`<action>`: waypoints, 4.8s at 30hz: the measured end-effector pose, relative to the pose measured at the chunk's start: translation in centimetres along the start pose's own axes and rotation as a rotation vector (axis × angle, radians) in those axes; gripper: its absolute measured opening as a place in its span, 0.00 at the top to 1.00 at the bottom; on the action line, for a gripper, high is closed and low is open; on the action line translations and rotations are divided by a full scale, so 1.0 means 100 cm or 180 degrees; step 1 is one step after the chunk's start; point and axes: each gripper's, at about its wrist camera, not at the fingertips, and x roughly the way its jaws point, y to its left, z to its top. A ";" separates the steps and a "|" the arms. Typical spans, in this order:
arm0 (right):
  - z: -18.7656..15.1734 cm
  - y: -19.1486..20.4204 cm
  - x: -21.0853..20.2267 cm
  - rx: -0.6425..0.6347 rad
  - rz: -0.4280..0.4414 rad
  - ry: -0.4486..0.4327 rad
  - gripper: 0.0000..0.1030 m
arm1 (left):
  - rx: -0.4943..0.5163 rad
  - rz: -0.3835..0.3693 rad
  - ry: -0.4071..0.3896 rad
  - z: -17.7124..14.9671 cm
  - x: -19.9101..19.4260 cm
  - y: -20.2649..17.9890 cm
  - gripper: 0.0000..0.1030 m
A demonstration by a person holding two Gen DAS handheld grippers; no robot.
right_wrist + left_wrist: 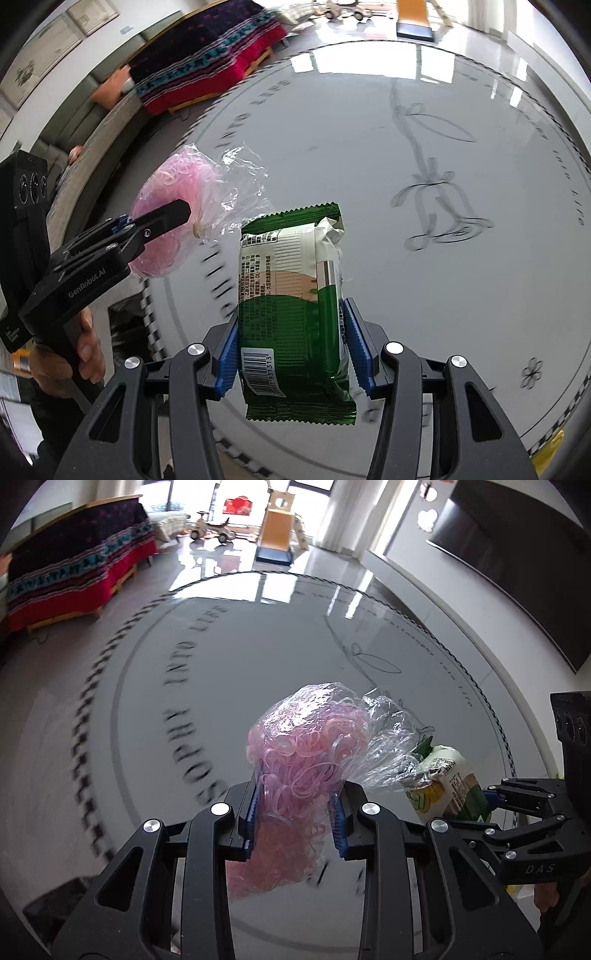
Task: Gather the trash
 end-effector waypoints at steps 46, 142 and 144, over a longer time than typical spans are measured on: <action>-0.139 0.362 0.095 -0.2134 0.0984 0.0772 0.21 | -0.2278 0.2092 -0.0368 -0.301 -0.252 0.230 0.06; -0.026 -0.149 0.029 0.0503 -0.1267 -0.0963 0.02 | 0.0482 0.0704 0.0155 -0.017 0.109 -0.077 0.06; -0.026 -0.149 0.029 0.0503 -0.1266 -0.0964 0.02 | 0.0482 0.0703 0.0156 -0.017 0.109 -0.076 0.06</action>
